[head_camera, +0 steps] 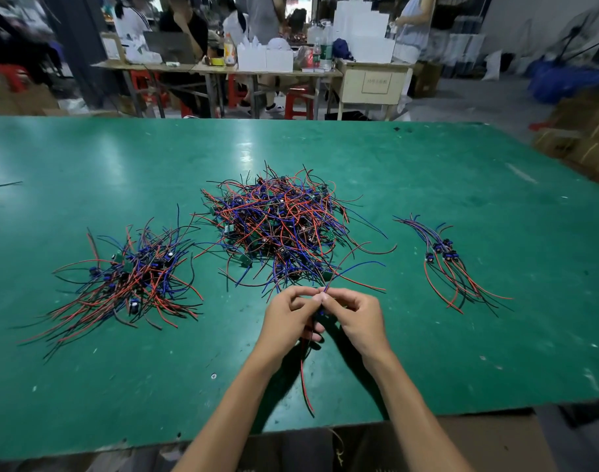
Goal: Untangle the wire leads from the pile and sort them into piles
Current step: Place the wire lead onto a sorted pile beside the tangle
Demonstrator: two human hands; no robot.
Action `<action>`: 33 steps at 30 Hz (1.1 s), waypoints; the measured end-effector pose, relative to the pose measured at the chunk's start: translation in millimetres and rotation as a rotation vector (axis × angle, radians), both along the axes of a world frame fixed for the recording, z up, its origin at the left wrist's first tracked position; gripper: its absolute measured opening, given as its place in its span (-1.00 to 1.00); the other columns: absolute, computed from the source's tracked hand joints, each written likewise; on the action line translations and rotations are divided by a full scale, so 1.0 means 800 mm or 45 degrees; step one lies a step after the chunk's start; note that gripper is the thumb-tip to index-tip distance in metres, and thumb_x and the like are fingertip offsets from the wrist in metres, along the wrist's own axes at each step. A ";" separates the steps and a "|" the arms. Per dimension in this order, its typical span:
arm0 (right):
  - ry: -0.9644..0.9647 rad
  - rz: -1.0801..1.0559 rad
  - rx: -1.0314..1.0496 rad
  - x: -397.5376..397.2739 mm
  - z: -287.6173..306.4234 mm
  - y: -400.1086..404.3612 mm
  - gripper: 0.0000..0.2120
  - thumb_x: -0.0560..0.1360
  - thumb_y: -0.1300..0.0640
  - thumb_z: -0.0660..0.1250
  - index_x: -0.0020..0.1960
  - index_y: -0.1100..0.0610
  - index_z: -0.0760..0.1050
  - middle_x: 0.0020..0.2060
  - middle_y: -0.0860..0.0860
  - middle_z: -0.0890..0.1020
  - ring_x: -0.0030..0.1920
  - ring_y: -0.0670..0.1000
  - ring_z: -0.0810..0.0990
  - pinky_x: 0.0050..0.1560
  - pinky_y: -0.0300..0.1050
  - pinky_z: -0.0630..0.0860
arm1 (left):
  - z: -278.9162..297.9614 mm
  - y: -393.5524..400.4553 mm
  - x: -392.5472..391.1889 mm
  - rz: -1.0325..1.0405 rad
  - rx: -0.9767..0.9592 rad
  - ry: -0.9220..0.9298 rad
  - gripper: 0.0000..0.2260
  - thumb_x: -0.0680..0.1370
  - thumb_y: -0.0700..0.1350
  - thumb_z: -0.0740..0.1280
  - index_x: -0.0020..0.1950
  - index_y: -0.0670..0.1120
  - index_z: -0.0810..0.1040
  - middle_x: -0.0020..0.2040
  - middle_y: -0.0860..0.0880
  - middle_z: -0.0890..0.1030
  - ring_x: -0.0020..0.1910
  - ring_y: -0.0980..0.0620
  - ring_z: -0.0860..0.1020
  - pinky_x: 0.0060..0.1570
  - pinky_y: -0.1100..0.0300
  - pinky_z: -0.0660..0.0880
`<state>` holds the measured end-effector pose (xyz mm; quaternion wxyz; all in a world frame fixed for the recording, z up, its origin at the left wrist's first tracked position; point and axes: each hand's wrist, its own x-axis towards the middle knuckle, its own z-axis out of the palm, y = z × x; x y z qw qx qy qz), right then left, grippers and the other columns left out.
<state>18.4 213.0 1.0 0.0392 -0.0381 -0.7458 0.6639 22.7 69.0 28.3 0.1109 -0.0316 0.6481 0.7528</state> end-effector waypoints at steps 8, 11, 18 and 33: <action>0.074 -0.174 0.170 0.004 -0.007 -0.004 -0.81 0.39 -0.23 0.47 -0.09 -0.17 0.70 -0.30 -0.10 0.73 -0.24 -0.10 0.70 -0.08 -0.04 0.62 | -0.016 0.003 0.003 0.089 -0.047 0.004 -0.89 0.60 -0.28 0.34 0.01 -0.17 0.68 -0.30 -0.12 0.66 -0.50 -0.01 0.53 -0.50 0.18 0.52; 0.118 -0.171 0.150 0.005 -0.007 -0.005 -0.82 0.41 -0.16 0.47 -0.11 -0.07 0.70 -0.29 -0.09 0.73 -0.28 -0.15 0.65 -0.13 -0.10 0.56 | -0.019 0.005 0.004 0.159 -0.126 0.066 -0.91 0.57 -0.24 0.39 -0.04 -0.14 0.70 -0.32 -0.11 0.67 -0.52 0.03 0.49 -0.54 0.23 0.42; 0.183 -0.140 0.114 0.008 -0.005 -0.006 -0.82 0.38 -0.18 0.45 -0.11 -0.11 0.69 -0.22 -0.11 0.74 -0.20 -0.13 0.68 -0.09 -0.14 0.58 | -0.020 0.005 0.009 0.205 -0.123 0.133 -0.94 0.57 -0.16 0.43 -0.04 -0.12 0.68 -0.31 -0.12 0.68 -0.53 0.05 0.46 -0.56 0.27 0.36; 0.196 -0.147 0.160 0.008 -0.008 -0.008 -0.96 0.44 -0.06 0.49 -0.12 -0.13 0.70 -0.22 -0.15 0.74 -0.19 -0.15 0.70 -0.06 -0.14 0.59 | -0.026 0.007 0.014 0.214 -0.247 0.275 -0.89 0.61 -0.15 0.38 -0.08 -0.05 0.69 -0.31 -0.07 0.69 -0.54 0.08 0.46 -0.55 0.28 0.39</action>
